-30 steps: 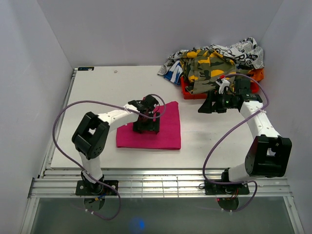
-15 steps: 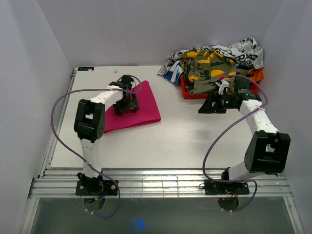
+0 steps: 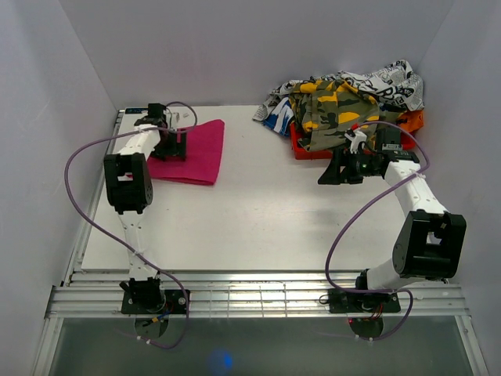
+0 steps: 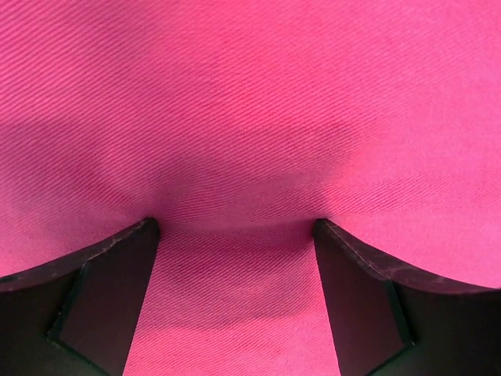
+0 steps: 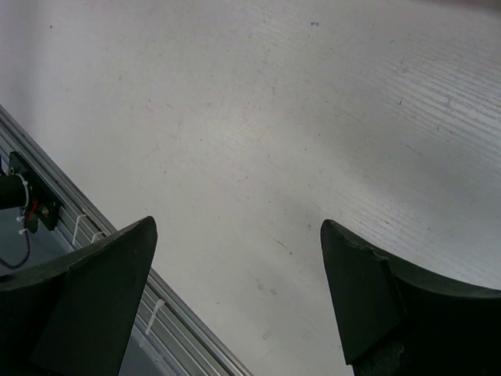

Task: Fold and stack the trousers
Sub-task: Neatly place the folded trousers to the corner

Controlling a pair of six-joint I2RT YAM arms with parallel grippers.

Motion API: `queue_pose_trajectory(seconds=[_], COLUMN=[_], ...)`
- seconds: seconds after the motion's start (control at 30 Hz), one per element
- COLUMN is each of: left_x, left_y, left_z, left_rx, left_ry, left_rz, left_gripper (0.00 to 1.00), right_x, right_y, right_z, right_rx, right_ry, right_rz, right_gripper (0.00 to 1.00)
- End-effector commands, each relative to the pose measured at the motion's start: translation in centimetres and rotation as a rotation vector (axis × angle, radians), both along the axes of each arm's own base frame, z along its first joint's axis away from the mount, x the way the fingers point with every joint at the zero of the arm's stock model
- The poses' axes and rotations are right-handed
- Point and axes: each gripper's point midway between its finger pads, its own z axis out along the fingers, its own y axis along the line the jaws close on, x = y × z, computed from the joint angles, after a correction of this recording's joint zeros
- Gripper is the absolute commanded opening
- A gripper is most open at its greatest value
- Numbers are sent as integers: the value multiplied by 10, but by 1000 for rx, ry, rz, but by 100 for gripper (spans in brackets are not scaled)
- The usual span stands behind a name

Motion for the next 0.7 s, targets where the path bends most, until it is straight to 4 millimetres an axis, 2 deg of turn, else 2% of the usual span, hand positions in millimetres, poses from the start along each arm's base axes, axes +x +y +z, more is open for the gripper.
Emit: queue_pose_trajectory(seconds=[0.0, 0.03, 0.07, 0.1, 0.13, 0.17, 0.23, 0.3, 0.37, 0.43, 0.67], left_x=[-6, 0, 16, 21, 23, 33, 39, 51, 56, 65, 74], left_y=[61, 69, 72, 75, 76, 77, 77, 76, 70, 67, 48], left_z=[-76, -74, -65, -63, -70, -63, -67, -62, -66, -62, -65], left_rx=[19, 25, 32, 30, 33, 33, 25, 20, -21, -48, -161], left_ry=[161, 146, 103, 94, 102, 76, 66, 35, 30, 3, -8], left_rz=[17, 10, 7, 1, -10, -16, -25, -12, 1, 24, 97], left_gripper=[90, 90, 90, 90, 89, 89, 88, 88, 88, 87, 85], right_x=[-5, -6, -6, -6, -6, -6, -6, -6, -6, -5, -6], right_y=[0, 0, 0, 0, 1, 1, 1, 1, 2, 2, 0], right_z=[3, 2, 2, 1, 1, 1, 0, -1, -2, -3, -2], right_rx=[6, 7, 7, 7, 8, 8, 10, 13, 17, 18, 8], right_ry=[-23, -19, -17, -17, -15, -14, -13, -7, 0, 4, 2], right_rz=[21, 22, 22, 23, 24, 24, 24, 26, 26, 25, 19], right_gripper=[90, 90, 90, 90, 90, 90, 90, 90, 90, 90, 90])
